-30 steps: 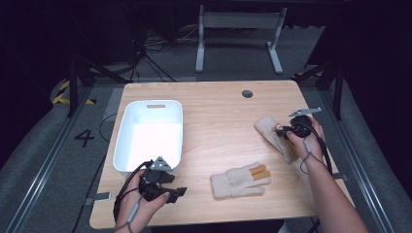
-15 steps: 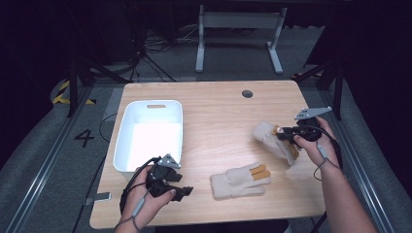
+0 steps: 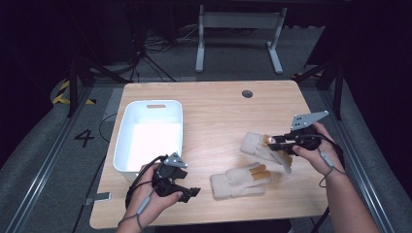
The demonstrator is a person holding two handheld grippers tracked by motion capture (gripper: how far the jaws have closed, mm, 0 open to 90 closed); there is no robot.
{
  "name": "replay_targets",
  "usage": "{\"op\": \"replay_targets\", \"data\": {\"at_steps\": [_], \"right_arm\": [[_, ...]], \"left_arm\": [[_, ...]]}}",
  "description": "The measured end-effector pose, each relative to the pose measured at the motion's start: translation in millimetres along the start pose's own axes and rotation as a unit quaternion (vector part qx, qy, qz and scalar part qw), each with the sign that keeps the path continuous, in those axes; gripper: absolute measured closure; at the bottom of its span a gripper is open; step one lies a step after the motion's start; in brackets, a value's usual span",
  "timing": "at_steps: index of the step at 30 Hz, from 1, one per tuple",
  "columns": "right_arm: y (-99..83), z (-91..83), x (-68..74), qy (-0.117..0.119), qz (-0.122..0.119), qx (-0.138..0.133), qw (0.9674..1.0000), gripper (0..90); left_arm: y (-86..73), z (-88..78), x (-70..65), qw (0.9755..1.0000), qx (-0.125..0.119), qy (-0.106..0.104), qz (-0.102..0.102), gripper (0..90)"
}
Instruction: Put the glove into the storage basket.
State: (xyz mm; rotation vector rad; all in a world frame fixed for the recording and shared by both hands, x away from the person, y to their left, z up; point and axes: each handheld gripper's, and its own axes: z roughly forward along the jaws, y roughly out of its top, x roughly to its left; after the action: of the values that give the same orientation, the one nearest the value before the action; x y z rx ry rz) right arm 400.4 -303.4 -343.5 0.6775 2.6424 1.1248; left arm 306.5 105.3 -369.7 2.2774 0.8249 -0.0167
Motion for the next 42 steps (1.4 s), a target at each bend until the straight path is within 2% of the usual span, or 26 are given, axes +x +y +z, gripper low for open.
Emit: {"op": "replay_targets", "data": {"at_steps": [1,2,8,9,12,13,15,16,17,18,22,24,26,27,28,29,32,34,35,38,42], "right_arm": [[0.0,0.0,0.0,0.0,0.0,0.0,1.0,69.5],[3.6,3.9,6.6,0.019,-0.013,0.0,0.9997,69.5],[10.9,14.9,19.8,0.064,-0.048,0.0,0.9968,69.5],[10.9,14.9,19.8,0.064,-0.048,0.0,0.9968,69.5],[13.6,21.9,25.7,0.089,-0.065,-0.001,0.9939,69.5],[13.6,21.9,25.7,0.089,-0.065,-0.001,0.9939,69.5],[15.5,25.0,29.1,0.102,-0.073,0.0,0.9921,69.5],[18.1,27.7,33.0,0.114,-0.082,-0.001,0.9901,69.5],[18.1,27.7,33.0,0.114,-0.082,-0.001,0.9901,69.5],[21.0,30.1,37.0,0.123,-0.093,-0.001,0.988,69.4],[24.8,35.8,44.0,0.149,-0.108,0.002,0.983,69.3],[25.4,37.4,45.6,0.153,-0.111,0.002,0.982,69.3],[26.9,40.3,50.4,0.165,-0.127,0.006,0.9781,69.2],[26.9,40.3,50.4,0.165,-0.127,0.006,0.9781,69.2],[27.5,41.8,53.4,0.174,-0.136,0.006,0.9753,69.2],[27.5,41.8,53.4,0.174,-0.136,0.006,0.9753,69.2],[27.4,45.7,59.4,0.182,-0.146,0.009,0.9723,69.1],[27.0,46.6,60.5,0.182,-0.148,0.009,0.972,69.1],[26.5,48.4,62.5,0.186,-0.152,0.013,0.9707,69.1],[27.0,50.6,67.3,0.179,-0.165,0.019,0.9696,69.1],[27.7,56.4,71.8,0.183,-0.176,0.027,0.9668,69.1]], "left_arm": [[0.0,0.0,0.0,1.0,0.0,0.0,0.0,30.2],[0.0,-0.3,-1.0,1.0,0.0,-0.001,0.004,30.3],[0.5,-1.1,-5.0,0.9997,0.006,0.003,0.025,38.8],[0.5,-1.1,-5.0,0.9997,0.006,0.003,0.025,39.6],[0.5,0.1,-5.8,0.9997,0.012,0.007,0.019,42.6],[0.5,0.1,-5.8,0.9997,0.012,0.007,0.019,42.7],[-0.3,0.6,-6.6,0.9997,0.011,0.007,0.019,42.9],[-0.6,0.4,-7.0,0.9997,0.011,0.008,0.02,43.4],[-0.9,0.1,-7.5,0.9997,0.011,0.008,0.02,43.4],[-1.4,-1.0,-9.1,0.9997,0.008,0.008,0.019,43.7],[-1.8,-0.9,-12.0,0.9996,0.009,0.01,0.024,44.0],[-1.7,-0.7,-12.1,0.9996,0.009,0.01,0.024,44.1],[-1.5,-0.5,-11.8,0.9996,0.009,0.017,0.021,44.2],[-1.7,-0.6,-11.8,0.9995,0.009,0.02,0.021,44.2],[-1.9,-1.1,-11.5,0.9995,0.009,0.02,0.021,44.5],[-1.9,-1.3,-11.4,0.9996,0.008,0.018,0.02,44.5],[0.3,-0.5,-12.5,0.9996,0.006,0.016,0.022,45.0],[1.1,0.7,-13.6,0.9996,0.005,0.016,0.023,45.0],[1.6,1.5,-14.1,0.9995,0.006,0.017,0.025,45.0],[3.1,4.1,-15.6,0.9994,0.007,0.017,0.029,45.0],[3.7,4.4,-15.0,0.9994,0.005,0.018,0.029,45.1]]}}
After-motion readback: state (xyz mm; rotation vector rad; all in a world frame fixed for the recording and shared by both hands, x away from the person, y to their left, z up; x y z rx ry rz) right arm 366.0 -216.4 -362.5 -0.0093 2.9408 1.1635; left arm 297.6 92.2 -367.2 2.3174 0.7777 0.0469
